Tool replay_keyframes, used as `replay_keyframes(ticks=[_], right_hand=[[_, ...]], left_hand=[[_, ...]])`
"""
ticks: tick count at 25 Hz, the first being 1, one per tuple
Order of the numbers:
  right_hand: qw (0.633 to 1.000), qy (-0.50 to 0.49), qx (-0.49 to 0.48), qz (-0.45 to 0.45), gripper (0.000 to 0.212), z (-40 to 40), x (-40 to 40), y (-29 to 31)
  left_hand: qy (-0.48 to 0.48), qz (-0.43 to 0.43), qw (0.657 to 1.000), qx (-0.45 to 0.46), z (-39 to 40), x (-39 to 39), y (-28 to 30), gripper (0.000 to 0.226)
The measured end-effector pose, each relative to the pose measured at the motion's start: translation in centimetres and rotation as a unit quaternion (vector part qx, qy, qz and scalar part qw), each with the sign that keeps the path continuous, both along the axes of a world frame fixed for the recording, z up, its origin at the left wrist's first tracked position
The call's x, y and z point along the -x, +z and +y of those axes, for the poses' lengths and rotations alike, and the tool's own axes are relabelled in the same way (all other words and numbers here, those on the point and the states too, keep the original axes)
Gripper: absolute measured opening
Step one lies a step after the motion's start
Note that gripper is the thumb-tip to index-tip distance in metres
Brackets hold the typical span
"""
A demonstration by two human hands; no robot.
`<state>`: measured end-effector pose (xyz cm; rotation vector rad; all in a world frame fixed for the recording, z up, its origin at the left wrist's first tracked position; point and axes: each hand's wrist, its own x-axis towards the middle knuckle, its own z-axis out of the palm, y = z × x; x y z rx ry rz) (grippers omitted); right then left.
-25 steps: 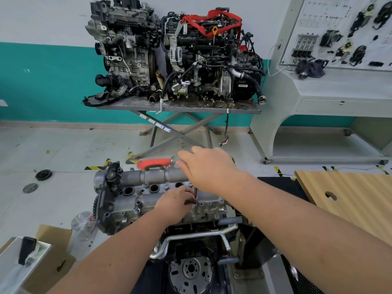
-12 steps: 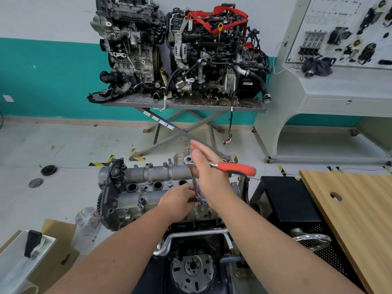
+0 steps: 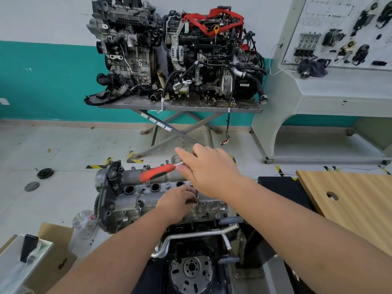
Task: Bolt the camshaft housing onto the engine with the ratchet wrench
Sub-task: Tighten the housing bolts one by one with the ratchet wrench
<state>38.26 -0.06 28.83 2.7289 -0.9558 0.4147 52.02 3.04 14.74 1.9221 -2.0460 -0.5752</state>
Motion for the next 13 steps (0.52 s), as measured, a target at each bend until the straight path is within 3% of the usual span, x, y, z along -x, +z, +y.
replay_keyframes(ticks=[2,4,5,7,8,9,10,11,12,13], right_hand=[[0.998,-0.026,-0.048,0.007,0.038,-0.5,-0.6,0.9],[0.962,-0.083,-0.250,-0.066,0.031,-1.0,-0.8,1.9],[0.894,-0.099,-0.403,-0.167,0.027,-1.0,-0.8,2.0],[0.657,-0.083,-0.641,-0.388,0.014,-0.1,-1.0,1.2],[0.537,-0.061,-0.683,-0.492,0.013,0.4,-1.1,0.6],[0.443,-0.047,-0.683,-0.579,0.017,0.6,-1.3,-0.3],[0.376,-0.041,-0.667,-0.642,0.021,0.8,-1.6,-1.1],[0.365,-0.046,-0.643,-0.672,0.023,0.9,-1.8,-1.9],[0.412,-0.054,-0.611,-0.674,0.020,1.1,-2.0,-2.5],[0.501,-0.062,-0.566,-0.652,0.013,1.2,-2.1,-3.1]], left_hand=[[0.001,0.014,1.000,0.005,0.1,0.0,-0.1,0.016],[-0.002,0.020,1.000,0.007,0.2,0.0,-0.1,0.016],[-0.001,0.019,1.000,0.006,0.2,0.0,0.0,0.017],[0.002,0.006,1.000,0.001,0.3,0.0,0.0,0.019],[0.001,-0.001,1.000,-0.002,0.2,0.0,0.0,0.020],[0.000,-0.003,1.000,-0.007,0.2,0.0,0.1,0.022],[-0.003,0.001,1.000,-0.010,0.2,0.0,0.1,0.024],[-0.006,0.003,1.000,-0.012,0.1,0.0,0.2,0.025],[-0.008,0.003,1.000,-0.010,0.2,0.0,0.3,0.026],[-0.010,0.003,1.000,-0.008,0.2,0.0,0.4,0.026]])
